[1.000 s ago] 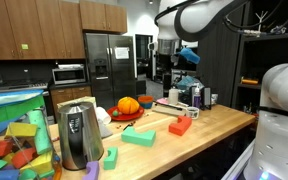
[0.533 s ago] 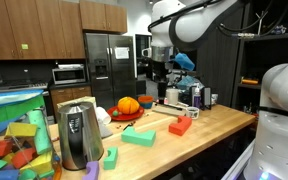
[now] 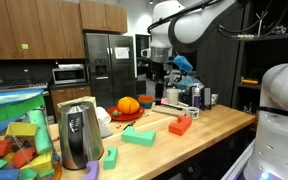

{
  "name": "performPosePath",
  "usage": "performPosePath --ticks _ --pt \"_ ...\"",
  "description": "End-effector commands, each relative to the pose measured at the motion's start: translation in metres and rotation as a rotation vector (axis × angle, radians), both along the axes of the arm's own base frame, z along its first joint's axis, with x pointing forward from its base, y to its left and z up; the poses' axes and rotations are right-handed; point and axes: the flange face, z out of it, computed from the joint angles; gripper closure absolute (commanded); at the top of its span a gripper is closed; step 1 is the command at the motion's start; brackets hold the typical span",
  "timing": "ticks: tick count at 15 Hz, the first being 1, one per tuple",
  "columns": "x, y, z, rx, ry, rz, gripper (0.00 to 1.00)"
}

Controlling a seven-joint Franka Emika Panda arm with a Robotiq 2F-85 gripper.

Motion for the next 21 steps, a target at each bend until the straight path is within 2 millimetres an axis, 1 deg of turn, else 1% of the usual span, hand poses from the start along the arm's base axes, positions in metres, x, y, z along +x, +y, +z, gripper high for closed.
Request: performPosePath --ticks 1,4,7,8,9,11,13,16,19,21 --pt "0.014 0.016 -0.016 0.120 -0.047 0.017 0.00" --pt "0.022 0.038 -0.031 0.198 -0.104 0.037 0.00" --pt "0.032 0.067 -0.058 0.239 -0.118 0.065 0.00" --pt "0.033 0.072 -0.065 0.242 -0.110 0.072 0.00" --pt "0.037 0.081 -0.078 0.244 -0.098 0.079 0.00" --pt "0.044 0.095 -0.096 0.240 -0.070 0.093 0.00" --pt "0.053 0.104 -0.110 0.231 -0.053 0.103 0.00" --pt "0.070 0.109 -0.126 0.192 -0.063 0.127 0.00" --pt "0.090 0.103 -0.138 0.121 -0.090 0.140 0.00" --pt "0.100 0.097 -0.147 0.091 -0.094 0.123 0.00"
